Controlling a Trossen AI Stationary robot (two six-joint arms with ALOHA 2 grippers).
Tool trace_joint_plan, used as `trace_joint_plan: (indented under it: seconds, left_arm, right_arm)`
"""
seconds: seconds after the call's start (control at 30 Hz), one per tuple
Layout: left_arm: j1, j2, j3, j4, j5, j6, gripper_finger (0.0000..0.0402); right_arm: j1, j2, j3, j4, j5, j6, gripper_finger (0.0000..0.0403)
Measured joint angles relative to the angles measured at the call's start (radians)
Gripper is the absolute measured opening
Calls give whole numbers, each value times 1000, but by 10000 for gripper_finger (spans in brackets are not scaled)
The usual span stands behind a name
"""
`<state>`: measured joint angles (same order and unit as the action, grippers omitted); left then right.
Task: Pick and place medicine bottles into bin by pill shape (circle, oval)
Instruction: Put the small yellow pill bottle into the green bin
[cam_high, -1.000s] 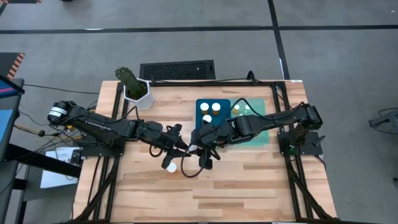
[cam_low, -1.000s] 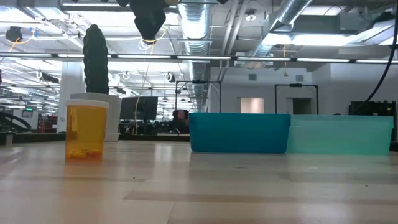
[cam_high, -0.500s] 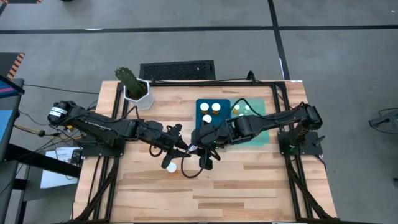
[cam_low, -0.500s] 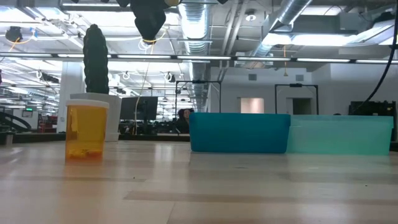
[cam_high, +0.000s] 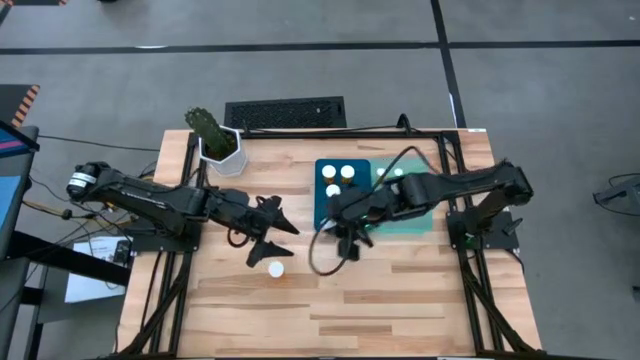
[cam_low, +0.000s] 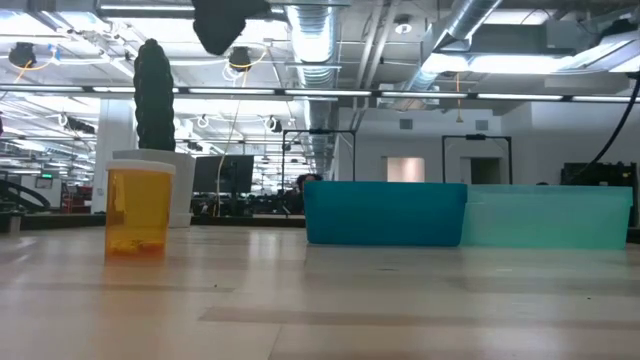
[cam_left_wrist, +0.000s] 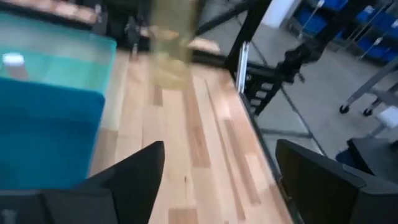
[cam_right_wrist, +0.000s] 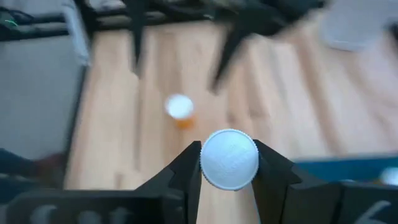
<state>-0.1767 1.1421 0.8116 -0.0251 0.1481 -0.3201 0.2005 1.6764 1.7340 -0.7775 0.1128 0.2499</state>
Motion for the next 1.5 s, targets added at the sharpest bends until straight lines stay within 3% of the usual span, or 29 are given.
trace_joint_plan:
  seconds: [0.17,0.27,0.47,0.73,1.0,1.5]
  left_arm:
    - [1,-76,0,-45,-4,-11,305]
    - [1,-121,0,-54,-3,-18,301]
    - [1,-194,0,-42,-35,-29,300]
    - [1,-263,1,-33,-96,-37,300]
    - [1,-287,1,-39,-147,-42,300]
    - [2,-286,1,-83,-164,-59,300]
  right_arm:
    - [1,-130,-20,-171,145,18,124]
    - [1,-239,-101,-225,193,72,123]
    - [-39,-502,-408,-328,347,290,127]
    - [-164,-719,-801,-311,384,563,124]
    - [-284,-739,-984,-173,361,607,127]
    - [-430,-526,-1053,51,325,481,127]
